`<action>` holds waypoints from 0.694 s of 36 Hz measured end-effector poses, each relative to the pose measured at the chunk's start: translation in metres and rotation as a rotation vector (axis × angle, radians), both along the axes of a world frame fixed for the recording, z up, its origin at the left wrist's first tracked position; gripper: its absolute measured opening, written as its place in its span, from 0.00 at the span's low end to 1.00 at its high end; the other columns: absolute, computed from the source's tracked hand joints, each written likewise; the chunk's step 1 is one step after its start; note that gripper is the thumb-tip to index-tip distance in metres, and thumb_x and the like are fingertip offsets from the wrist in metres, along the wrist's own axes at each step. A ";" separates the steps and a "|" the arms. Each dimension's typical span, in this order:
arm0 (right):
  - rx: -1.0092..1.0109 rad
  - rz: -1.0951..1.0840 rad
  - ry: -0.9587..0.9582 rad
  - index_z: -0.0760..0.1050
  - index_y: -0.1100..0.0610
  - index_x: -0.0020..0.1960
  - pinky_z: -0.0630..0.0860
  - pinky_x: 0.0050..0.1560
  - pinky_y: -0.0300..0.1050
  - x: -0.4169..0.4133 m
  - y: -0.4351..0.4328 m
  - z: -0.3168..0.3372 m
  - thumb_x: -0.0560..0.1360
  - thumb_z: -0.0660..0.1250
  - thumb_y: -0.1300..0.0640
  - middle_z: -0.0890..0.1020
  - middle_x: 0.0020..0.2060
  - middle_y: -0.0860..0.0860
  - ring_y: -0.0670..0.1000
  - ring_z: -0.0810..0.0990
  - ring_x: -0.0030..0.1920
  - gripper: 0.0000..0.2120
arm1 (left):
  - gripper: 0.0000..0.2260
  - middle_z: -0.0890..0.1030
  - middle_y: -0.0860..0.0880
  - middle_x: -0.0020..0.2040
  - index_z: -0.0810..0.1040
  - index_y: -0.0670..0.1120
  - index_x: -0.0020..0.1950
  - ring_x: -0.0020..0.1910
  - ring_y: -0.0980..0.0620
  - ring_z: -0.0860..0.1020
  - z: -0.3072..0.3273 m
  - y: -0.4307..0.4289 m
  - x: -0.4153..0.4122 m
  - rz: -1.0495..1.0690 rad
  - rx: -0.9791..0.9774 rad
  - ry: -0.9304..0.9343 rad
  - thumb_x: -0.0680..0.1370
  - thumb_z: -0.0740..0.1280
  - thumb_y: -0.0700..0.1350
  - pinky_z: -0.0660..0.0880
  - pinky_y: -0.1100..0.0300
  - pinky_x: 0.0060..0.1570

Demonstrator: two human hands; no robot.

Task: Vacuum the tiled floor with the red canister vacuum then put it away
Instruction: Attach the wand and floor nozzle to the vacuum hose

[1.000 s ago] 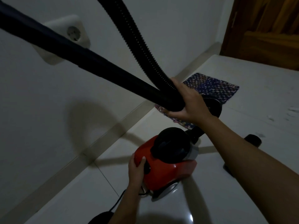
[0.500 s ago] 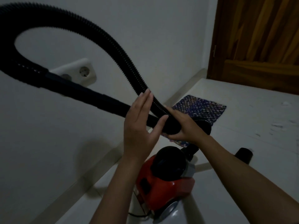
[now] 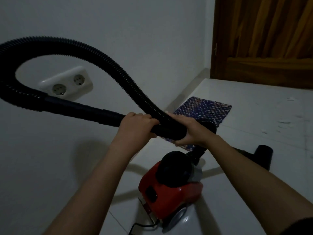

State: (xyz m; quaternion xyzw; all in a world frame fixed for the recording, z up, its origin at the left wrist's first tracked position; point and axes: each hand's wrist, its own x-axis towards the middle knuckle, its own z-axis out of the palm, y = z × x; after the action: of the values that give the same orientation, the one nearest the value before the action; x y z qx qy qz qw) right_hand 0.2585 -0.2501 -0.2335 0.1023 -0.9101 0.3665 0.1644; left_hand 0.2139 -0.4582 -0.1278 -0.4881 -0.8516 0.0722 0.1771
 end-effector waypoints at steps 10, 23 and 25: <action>0.220 -0.053 0.130 0.53 0.62 0.77 0.49 0.77 0.47 0.014 0.002 -0.008 0.70 0.74 0.55 0.60 0.75 0.53 0.47 0.57 0.75 0.44 | 0.13 0.83 0.51 0.48 0.75 0.55 0.59 0.48 0.47 0.80 0.004 0.006 0.005 -0.076 0.008 0.003 0.75 0.65 0.55 0.63 0.59 0.43; 0.135 -0.280 0.329 0.67 0.72 0.69 0.58 0.73 0.46 0.032 0.003 -0.045 0.76 0.61 0.59 0.73 0.67 0.64 0.55 0.67 0.69 0.25 | 0.09 0.79 0.50 0.35 0.81 0.52 0.48 0.37 0.47 0.78 0.011 0.036 0.020 0.041 0.062 -0.114 0.72 0.66 0.53 0.65 0.60 0.33; 0.075 -0.353 0.305 0.67 0.71 0.69 0.58 0.72 0.48 0.039 0.001 -0.059 0.76 0.61 0.58 0.73 0.67 0.64 0.56 0.67 0.69 0.25 | 0.10 0.81 0.50 0.38 0.82 0.53 0.51 0.39 0.47 0.79 0.002 0.041 0.024 0.054 0.088 -0.172 0.72 0.67 0.54 0.65 0.60 0.33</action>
State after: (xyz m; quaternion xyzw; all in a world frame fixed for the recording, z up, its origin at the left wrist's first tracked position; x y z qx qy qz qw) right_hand 0.2971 -0.2490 -0.2926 0.0020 -0.8914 0.2781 0.3578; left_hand 0.2377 -0.4173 -0.1256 -0.4612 -0.8787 -0.0028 0.1229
